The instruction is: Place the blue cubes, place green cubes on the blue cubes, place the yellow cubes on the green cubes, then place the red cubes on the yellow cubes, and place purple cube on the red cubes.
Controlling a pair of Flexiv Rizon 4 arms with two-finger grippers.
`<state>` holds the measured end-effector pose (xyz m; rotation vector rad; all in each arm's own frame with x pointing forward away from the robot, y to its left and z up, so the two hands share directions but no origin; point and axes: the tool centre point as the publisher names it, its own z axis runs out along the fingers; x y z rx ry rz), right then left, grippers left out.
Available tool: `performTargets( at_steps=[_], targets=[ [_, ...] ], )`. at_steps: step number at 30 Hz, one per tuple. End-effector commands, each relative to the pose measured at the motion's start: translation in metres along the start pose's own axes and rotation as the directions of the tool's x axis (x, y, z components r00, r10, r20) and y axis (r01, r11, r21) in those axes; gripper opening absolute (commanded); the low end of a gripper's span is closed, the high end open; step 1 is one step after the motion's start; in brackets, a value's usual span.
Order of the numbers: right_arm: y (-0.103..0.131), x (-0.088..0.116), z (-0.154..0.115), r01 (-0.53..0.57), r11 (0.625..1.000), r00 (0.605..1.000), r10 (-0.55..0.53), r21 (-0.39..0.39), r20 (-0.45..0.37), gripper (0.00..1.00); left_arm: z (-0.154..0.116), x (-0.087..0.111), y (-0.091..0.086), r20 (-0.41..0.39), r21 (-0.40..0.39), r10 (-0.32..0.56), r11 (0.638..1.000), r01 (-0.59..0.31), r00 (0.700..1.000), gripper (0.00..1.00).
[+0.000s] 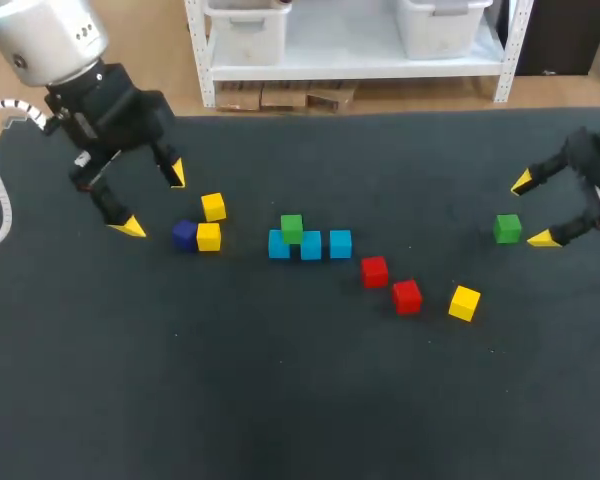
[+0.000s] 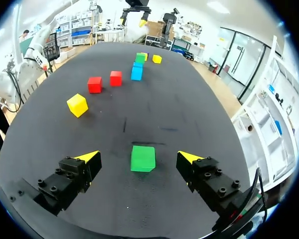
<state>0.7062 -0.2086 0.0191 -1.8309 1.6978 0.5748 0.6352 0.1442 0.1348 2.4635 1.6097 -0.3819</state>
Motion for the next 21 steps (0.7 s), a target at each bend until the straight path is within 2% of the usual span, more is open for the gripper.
performTargets(
  at_steps=[1,5,7,11,13,15,16,18,21],
  targets=[
    [-0.008,0.007,0.006,-0.004,0.999,0.999,0.005,-0.039,0.034,1.00,0.000,0.001,0.001,0.000,0.001,0.001,1.000,-0.001,1.000,1.00],
    [-0.004,0.010,0.012,-0.018,0.999,0.999,0.020,-0.045,0.038,1.00,0.000,0.001,0.001,0.000,0.001,0.001,1.000,-0.001,1.000,1.00],
    [-0.003,0.010,0.014,-0.022,0.999,0.999,0.024,-0.046,0.042,0.91,0.000,0.001,0.001,0.000,0.001,0.001,1.000,-0.001,1.000,1.00],
    [-0.002,0.011,0.018,-0.032,0.998,0.998,0.034,-0.048,0.048,0.98,0.000,0.001,0.001,0.000,0.001,0.001,1.000,-0.001,1.000,1.00],
    [-0.001,0.012,0.019,-0.036,0.998,0.998,0.038,-0.047,0.050,0.96,0.000,0.001,0.001,0.000,0.001,0.001,1.000,-0.001,1.000,1.00],
    [0.000,0.012,0.020,-0.042,0.998,0.998,0.044,-0.044,0.053,0.90,0.000,0.001,0.001,0.000,0.001,0.001,1.000,-0.001,1.000,1.00],
    [0.000,0.013,0.020,-0.043,0.998,0.998,0.045,-0.043,0.053,0.70,0.000,0.001,0.001,0.000,0.001,0.001,1.000,-0.001,1.000,1.00],
    [0.000,0.013,0.021,-0.046,0.998,0.997,0.048,-0.042,0.054,0.49,0.000,0.001,0.001,0.000,0.001,0.001,1.000,-0.001,1.000,1.00],
    [0.000,0.013,0.021,-0.049,0.998,0.997,0.051,-0.039,0.055,0.46,0.000,0.001,0.001,0.000,0.001,0.001,1.000,-0.001,1.000,1.00]
  ],
)
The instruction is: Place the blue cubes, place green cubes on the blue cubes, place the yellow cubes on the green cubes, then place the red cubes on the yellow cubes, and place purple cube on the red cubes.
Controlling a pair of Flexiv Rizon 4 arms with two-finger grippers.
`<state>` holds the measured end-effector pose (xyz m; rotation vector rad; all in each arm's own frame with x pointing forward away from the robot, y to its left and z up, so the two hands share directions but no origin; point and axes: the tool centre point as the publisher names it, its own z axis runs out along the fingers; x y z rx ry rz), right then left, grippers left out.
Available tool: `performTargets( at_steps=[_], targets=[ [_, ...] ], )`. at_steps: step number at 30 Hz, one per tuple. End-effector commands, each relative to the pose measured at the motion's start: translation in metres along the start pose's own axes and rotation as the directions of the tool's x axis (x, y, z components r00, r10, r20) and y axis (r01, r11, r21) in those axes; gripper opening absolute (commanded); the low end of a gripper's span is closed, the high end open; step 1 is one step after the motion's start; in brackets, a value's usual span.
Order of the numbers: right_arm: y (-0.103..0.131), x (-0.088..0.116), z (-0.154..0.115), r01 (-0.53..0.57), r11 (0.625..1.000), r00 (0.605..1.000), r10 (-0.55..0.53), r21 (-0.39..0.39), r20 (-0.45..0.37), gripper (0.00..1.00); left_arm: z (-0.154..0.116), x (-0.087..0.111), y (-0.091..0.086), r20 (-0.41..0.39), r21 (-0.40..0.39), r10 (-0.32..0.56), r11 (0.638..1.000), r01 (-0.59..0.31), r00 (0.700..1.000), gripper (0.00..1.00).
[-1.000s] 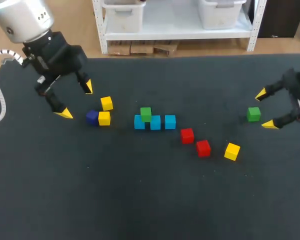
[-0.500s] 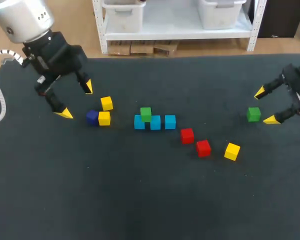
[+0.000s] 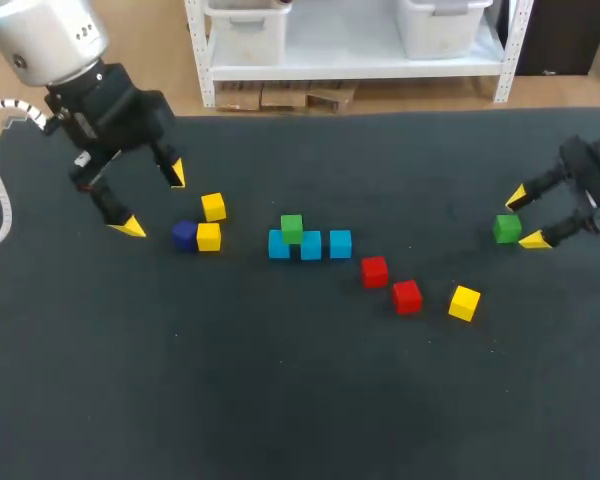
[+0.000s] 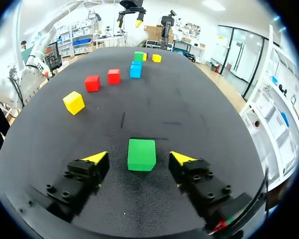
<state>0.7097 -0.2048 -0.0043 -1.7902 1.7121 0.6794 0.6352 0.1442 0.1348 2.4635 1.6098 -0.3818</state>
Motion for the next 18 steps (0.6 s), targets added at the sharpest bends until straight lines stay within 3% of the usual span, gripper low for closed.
performTargets(
  at_steps=[1,5,9,12,13,18],
  targets=[
    [0.0004,-0.0003,0.0015,-0.001,1.000,1.000,0.001,0.004,0.003,0.45,0.0002,0.0007,0.0005,0.000,0.001,0.001,1.000,-0.001,1.000,1.00],
    [0.0000,-0.0010,0.0032,0.000,1.000,1.000,0.000,0.002,0.002,0.36,0.0002,0.0007,0.0005,0.000,0.001,0.001,1.000,-0.001,1.000,1.00],
    [-0.0001,-0.0015,0.0040,0.001,1.000,1.000,-0.001,-0.002,0.001,0.37,0.0002,0.0007,0.0005,0.000,0.001,0.001,1.000,-0.001,1.000,1.00],
    [-0.0001,-0.0017,0.0040,0.001,1.000,1.000,-0.001,0.001,0.001,0.04,0.0002,0.0007,0.0005,0.000,0.001,0.001,1.000,-0.001,1.000,1.00],
    [0.0001,-0.0021,0.0036,0.001,1.000,1.000,-0.001,0.003,0.001,0.00,0.0002,0.0007,0.0005,0.000,0.001,0.001,1.000,-0.001,1.000,1.00],
    [0.0017,-0.0088,0.0012,-0.006,1.000,1.000,0.006,0.019,0.015,0.00,0.0002,0.0007,0.0005,0.000,0.001,0.001,1.000,-0.001,1.000,1.00]
  ],
)
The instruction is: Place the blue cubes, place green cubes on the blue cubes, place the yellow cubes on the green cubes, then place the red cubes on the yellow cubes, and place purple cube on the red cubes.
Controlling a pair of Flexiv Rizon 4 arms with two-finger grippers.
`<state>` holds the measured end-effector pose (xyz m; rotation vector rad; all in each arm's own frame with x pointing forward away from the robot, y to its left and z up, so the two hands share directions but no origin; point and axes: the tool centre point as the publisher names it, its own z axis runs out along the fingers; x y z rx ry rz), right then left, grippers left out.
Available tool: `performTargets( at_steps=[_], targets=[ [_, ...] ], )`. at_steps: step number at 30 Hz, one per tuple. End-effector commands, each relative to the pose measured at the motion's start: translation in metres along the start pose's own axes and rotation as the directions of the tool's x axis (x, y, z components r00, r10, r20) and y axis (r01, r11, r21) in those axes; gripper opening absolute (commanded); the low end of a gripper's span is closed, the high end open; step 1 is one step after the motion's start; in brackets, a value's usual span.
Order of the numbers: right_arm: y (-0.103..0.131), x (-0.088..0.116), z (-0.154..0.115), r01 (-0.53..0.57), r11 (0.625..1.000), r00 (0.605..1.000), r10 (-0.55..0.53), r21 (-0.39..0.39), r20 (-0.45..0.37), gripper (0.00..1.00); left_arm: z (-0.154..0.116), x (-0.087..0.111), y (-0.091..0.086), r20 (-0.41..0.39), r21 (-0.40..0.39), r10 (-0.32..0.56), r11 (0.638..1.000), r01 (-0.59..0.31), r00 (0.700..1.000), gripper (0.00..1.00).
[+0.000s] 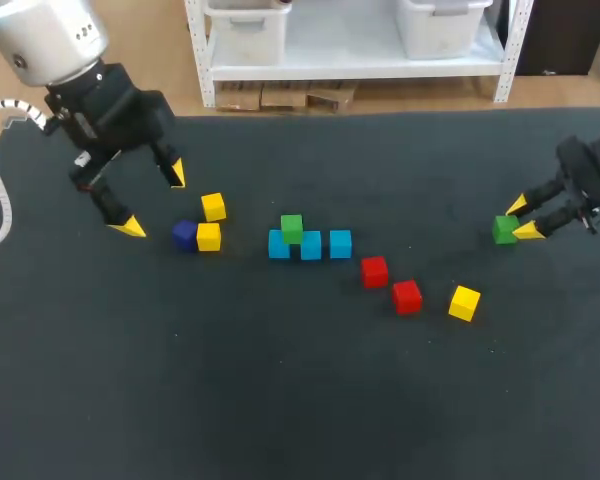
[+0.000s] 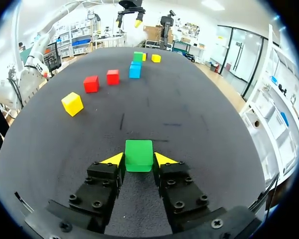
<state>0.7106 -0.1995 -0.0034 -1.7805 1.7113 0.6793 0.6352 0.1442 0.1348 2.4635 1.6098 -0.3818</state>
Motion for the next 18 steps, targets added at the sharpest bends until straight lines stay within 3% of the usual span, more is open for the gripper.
performTargets(
  at_steps=[1,10,18],
  targets=[
    [0.003,-0.008,-0.002,-0.002,1.000,1.000,0.002,0.015,0.012,0.00,0.000,0.001,0.001,0.000,0.000,0.001,1.000,-0.001,1.000,1.00],
    [-0.002,-0.051,0.019,-0.032,0.999,0.997,0.029,0.037,0.076,0.00,0.000,0.001,0.001,0.000,0.000,0.001,1.000,-0.001,1.000,1.00],
    [-0.003,-0.094,0.060,-0.035,0.999,0.997,0.036,-0.024,0.074,0.00,0.000,0.001,0.001,0.000,0.000,0.001,1.000,-0.001,1.000,1.00]
  ],
)
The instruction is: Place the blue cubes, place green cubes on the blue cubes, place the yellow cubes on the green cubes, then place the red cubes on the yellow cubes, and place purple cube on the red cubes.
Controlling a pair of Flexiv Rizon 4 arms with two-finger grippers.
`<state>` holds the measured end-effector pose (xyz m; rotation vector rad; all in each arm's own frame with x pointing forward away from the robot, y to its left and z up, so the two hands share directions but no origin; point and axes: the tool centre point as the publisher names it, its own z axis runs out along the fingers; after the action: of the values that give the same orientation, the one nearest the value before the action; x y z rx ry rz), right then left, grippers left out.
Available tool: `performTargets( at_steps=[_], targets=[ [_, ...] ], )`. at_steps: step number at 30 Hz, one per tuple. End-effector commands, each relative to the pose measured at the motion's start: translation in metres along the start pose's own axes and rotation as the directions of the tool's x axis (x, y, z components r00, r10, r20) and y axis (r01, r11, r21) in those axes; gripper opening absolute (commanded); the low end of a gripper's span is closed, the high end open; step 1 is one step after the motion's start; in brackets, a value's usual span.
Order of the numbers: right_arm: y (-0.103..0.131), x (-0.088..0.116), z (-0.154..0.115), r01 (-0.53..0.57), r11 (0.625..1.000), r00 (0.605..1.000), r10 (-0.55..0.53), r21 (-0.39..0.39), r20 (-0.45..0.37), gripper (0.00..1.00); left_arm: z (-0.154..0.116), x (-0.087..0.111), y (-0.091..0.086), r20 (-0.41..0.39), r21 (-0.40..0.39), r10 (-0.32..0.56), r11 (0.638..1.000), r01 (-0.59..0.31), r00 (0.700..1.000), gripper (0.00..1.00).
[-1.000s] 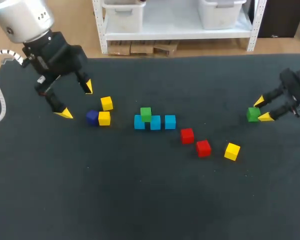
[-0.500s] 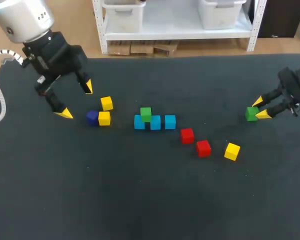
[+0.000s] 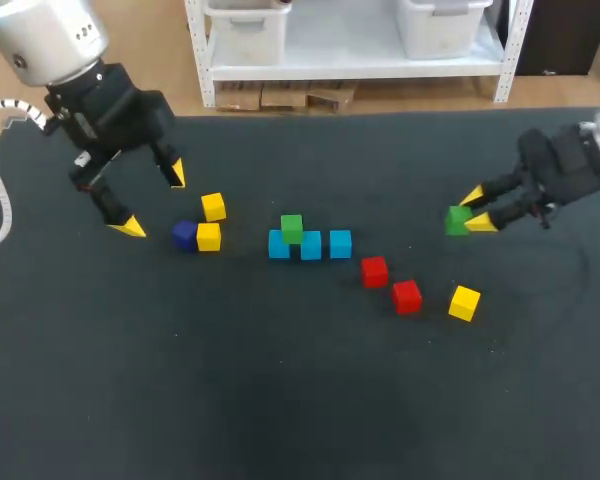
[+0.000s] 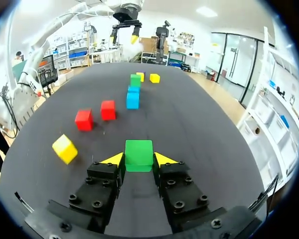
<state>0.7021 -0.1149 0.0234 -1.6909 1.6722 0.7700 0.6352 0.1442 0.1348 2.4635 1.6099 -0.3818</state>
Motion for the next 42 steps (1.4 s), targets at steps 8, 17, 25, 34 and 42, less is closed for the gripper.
performTargets(
  at_steps=[8,17,25,34,42],
  targets=[
    [-0.009,-0.043,0.042,-0.035,0.999,0.997,0.033,-0.026,-0.069,0.00,0.000,0.001,0.001,0.000,0.000,0.001,1.000,-0.001,1.000,1.00],
    [-0.010,-0.083,0.061,-0.052,0.999,0.994,0.052,0.000,-0.096,0.00,0.000,0.001,0.001,0.000,0.000,0.001,1.000,-0.001,1.000,1.00],
    [-0.002,-0.108,0.085,-0.061,0.998,0.994,0.059,-0.016,-0.092,0.00,0.000,0.001,0.001,0.000,0.000,0.001,1.000,-0.001,1.000,1.00],
    [0.001,-0.124,0.106,-0.042,0.998,0.995,0.037,-0.044,-0.093,0.00,0.000,0.001,0.001,0.000,0.000,0.001,1.000,-0.001,1.000,1.00],
    [0.005,-0.128,0.121,-0.050,0.996,0.994,0.042,-0.074,-0.097,0.00,0.000,0.001,0.001,0.000,0.000,0.001,1.000,-0.001,1.000,1.00]
  ],
)
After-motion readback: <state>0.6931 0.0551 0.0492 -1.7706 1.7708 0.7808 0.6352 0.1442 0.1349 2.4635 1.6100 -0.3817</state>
